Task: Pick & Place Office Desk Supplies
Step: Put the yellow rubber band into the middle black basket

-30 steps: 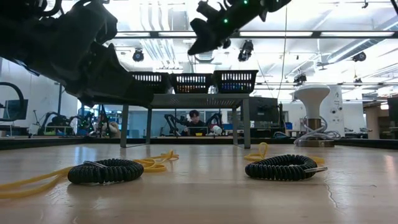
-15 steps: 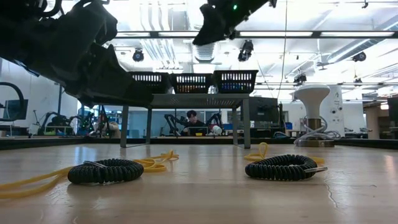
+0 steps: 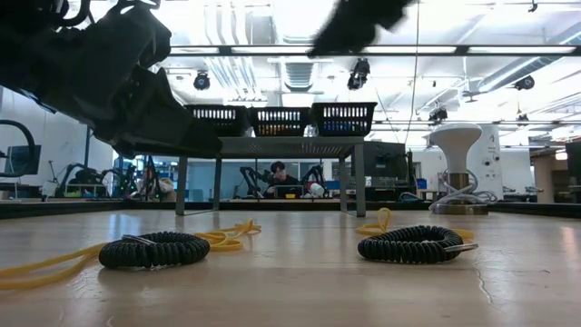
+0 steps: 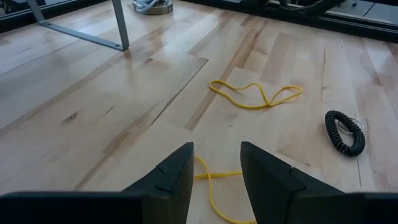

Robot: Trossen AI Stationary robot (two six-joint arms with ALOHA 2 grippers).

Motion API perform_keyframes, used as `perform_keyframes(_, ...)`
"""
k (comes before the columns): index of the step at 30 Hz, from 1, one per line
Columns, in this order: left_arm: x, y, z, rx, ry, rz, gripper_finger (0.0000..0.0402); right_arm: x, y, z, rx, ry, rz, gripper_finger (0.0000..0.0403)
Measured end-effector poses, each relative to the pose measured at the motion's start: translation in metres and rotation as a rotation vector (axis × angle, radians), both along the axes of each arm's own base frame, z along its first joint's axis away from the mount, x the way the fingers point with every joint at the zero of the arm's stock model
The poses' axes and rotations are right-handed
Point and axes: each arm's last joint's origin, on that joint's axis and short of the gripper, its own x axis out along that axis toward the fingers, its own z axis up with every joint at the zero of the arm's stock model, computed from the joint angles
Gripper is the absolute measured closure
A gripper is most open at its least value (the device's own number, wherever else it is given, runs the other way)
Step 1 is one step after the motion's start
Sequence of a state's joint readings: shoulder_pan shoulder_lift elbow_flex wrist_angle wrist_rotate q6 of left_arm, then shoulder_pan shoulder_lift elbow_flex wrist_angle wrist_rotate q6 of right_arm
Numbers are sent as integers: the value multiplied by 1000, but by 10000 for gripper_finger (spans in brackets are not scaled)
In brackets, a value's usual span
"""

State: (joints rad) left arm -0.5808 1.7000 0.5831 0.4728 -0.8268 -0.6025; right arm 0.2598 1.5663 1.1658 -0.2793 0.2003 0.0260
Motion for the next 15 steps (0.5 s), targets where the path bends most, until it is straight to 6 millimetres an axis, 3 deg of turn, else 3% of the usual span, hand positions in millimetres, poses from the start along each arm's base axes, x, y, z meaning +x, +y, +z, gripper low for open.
perform_keyframes(4, 0, 0, 0, -1, -1, 0, 264, -23, 36, -38, -14, -6, -39, 260)
perform_keyframes(7, 1, 0, 1, -6, -9, 1, 264, -41, 51, -64, -8, -62, -107, 266)
perform_keyframes(10, 2, -1, 3, -10, -30, 12, 264, -55, 56, -85, 28, -123, -121, 271)
perform_keyframes(15, 4, 0, 8, -1, -87, 43, 264, -72, 47, -113, 101, -206, -133, 277)
